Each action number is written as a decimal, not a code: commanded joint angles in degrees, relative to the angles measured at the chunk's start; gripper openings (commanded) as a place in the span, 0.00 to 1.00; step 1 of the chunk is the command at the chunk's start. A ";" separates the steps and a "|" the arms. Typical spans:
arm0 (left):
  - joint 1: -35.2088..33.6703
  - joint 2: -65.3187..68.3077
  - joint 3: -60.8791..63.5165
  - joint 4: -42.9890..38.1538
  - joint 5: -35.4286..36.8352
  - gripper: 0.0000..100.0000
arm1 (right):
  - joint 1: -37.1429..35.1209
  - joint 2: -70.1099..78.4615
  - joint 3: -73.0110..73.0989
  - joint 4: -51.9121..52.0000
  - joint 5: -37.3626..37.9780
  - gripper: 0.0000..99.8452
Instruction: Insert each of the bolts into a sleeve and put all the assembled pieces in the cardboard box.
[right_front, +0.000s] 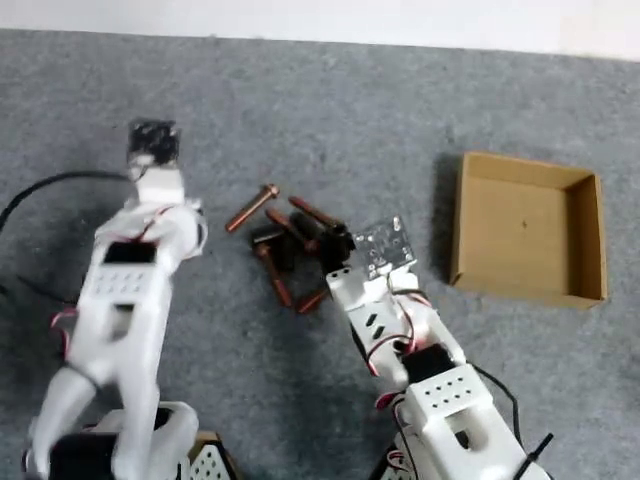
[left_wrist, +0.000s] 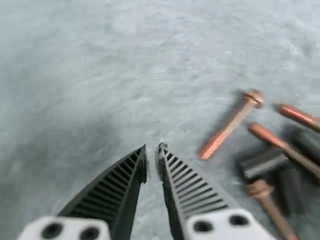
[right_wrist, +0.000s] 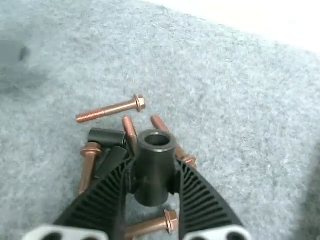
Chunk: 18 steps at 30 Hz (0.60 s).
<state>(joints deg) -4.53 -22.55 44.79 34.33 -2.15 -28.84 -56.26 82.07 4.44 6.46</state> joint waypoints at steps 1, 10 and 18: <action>7.16 14.99 -16.84 5.27 -5.98 0.06 | 0.75 -1.80 -0.48 -1.71 0.70 0.00; 10.42 46.29 -47.78 17.67 -13.10 0.21 | 1.45 -1.89 -0.48 -1.54 0.79 0.00; 10.42 61.32 -64.22 23.12 -17.32 0.19 | 2.86 -1.89 -0.57 -1.63 0.79 0.00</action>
<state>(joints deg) 5.49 35.30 -12.79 54.64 -17.80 -26.64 -56.35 82.15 4.44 6.46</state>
